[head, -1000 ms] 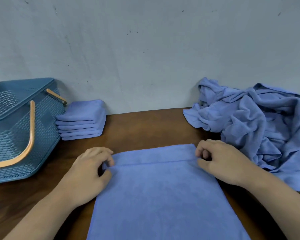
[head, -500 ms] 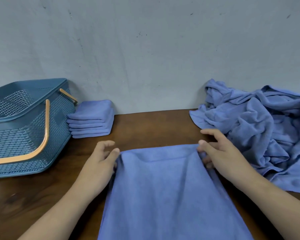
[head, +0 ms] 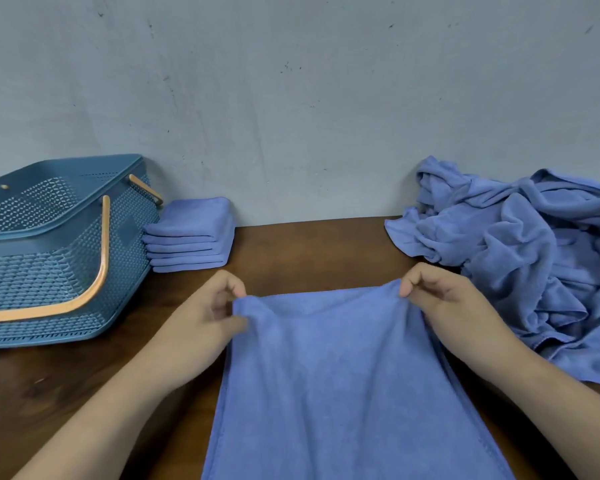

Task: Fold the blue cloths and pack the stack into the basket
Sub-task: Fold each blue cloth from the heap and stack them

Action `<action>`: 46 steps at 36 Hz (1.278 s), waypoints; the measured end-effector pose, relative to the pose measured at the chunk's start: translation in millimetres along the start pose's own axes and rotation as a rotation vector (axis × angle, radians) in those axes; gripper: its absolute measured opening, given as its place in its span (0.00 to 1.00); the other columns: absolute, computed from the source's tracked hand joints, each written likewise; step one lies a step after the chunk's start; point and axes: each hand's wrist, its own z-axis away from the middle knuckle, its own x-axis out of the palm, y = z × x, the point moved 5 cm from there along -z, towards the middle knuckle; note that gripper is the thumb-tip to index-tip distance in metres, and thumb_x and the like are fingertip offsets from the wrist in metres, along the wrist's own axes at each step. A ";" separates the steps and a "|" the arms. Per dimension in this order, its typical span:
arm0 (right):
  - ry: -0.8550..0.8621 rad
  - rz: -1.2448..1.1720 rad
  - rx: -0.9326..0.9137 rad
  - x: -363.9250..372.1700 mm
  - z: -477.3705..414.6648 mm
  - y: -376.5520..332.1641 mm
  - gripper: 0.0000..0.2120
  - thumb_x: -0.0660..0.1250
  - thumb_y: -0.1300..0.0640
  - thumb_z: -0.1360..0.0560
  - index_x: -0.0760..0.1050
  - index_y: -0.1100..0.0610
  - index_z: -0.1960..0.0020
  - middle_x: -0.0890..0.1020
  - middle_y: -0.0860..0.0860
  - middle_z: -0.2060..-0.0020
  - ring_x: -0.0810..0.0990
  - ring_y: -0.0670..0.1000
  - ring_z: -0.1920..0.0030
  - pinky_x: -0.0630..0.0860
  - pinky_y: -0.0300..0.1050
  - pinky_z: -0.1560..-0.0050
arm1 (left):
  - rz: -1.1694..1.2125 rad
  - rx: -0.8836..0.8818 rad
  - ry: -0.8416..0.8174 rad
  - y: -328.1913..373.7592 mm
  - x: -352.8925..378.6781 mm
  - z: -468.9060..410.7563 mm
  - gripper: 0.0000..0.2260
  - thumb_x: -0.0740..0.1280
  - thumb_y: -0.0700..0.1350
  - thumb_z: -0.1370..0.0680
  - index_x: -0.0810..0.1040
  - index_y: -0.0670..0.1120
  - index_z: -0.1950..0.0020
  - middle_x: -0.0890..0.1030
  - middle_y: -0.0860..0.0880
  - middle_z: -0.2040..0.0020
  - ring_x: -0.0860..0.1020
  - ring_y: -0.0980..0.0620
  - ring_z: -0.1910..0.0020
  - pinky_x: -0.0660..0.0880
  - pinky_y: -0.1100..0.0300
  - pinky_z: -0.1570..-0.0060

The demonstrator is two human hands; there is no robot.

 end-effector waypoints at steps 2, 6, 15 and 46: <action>0.149 -0.087 0.015 -5.7 -2.7 2.8 0.15 0.62 0.66 0.17 0.82 0.54 0.57 0.76 0.43 0.70 0.70 0.43 0.67 0.65 0.44 0.58 | 0.149 0.024 0.153 2.2 -7.3 -3.9 0.10 0.70 0.34 0.22 0.72 0.47 0.52 0.77 0.49 0.60 0.72 0.52 0.61 0.66 0.52 0.57; 0.118 0.040 0.015 6.3 -7.8 11.1 0.18 0.62 0.62 0.15 0.85 0.44 0.53 0.78 0.40 0.69 0.68 0.42 0.71 0.65 0.39 0.66 | -0.016 -0.044 0.349 -20.6 -11.6 -12.5 0.12 0.71 0.42 0.18 0.73 0.58 0.48 0.82 0.54 0.61 0.75 0.53 0.64 0.68 0.53 0.58; -0.057 0.186 0.055 14.6 -6.0 15.8 0.11 0.68 0.61 0.19 0.84 0.46 0.48 0.77 0.31 0.73 0.73 0.39 0.73 0.68 0.29 0.69 | -0.226 -0.101 0.103 -36.7 -0.7 -15.5 0.06 0.71 0.45 0.19 0.84 0.58 0.49 0.74 0.52 0.66 0.71 0.54 0.66 0.68 0.56 0.59; -0.034 0.789 -0.017 17.1 -15.3 21.5 0.20 0.60 0.54 0.17 0.74 0.43 0.27 0.77 0.41 0.40 0.80 0.49 0.49 0.75 0.45 0.54 | -0.779 0.042 0.126 -40.2 12.8 -17.7 0.23 0.59 0.44 0.16 0.70 0.55 0.20 0.72 0.59 0.26 0.70 0.55 0.43 0.68 0.64 0.40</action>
